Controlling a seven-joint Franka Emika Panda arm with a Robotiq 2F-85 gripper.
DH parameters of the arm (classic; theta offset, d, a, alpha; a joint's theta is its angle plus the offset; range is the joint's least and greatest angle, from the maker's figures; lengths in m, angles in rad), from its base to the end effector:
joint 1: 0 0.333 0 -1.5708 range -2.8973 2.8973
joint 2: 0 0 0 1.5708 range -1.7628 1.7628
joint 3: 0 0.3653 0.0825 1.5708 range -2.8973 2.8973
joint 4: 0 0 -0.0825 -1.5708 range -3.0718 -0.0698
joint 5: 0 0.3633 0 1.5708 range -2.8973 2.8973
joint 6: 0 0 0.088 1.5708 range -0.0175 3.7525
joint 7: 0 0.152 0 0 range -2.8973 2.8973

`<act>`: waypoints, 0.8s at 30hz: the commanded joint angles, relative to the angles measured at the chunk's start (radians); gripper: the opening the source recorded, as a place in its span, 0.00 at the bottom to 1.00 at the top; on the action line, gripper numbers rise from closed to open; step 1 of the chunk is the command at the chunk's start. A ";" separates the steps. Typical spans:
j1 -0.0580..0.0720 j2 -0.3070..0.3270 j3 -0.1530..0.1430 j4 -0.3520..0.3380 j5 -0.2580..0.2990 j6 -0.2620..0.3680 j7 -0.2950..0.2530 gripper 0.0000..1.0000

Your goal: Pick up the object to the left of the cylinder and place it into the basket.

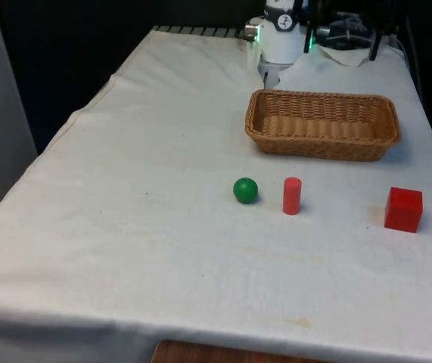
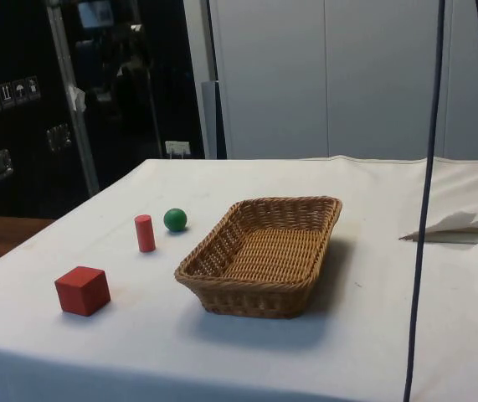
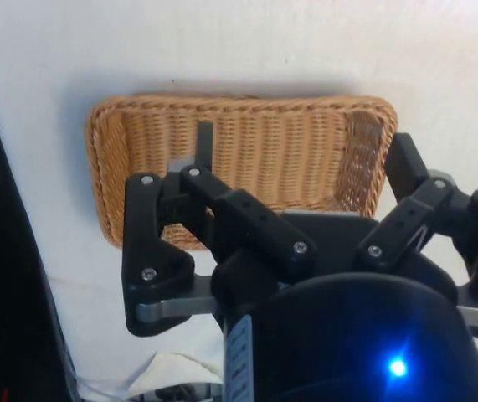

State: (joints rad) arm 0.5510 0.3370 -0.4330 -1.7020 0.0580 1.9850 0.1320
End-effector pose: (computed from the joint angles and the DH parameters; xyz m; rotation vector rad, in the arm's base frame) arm 0.6287 0.1069 0.4206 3.0527 -0.0276 -0.0172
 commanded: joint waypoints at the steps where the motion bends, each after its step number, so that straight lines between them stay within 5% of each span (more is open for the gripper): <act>1: 0.002 0.012 0.003 0.005 0.003 0.008 0.010 1.00; 24: 0.014 0.202 0.057 0.127 0.007 0.061 0.131 1.00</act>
State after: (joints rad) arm 0.5650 0.5230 -0.3800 -1.5900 0.0580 2.0440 0.2550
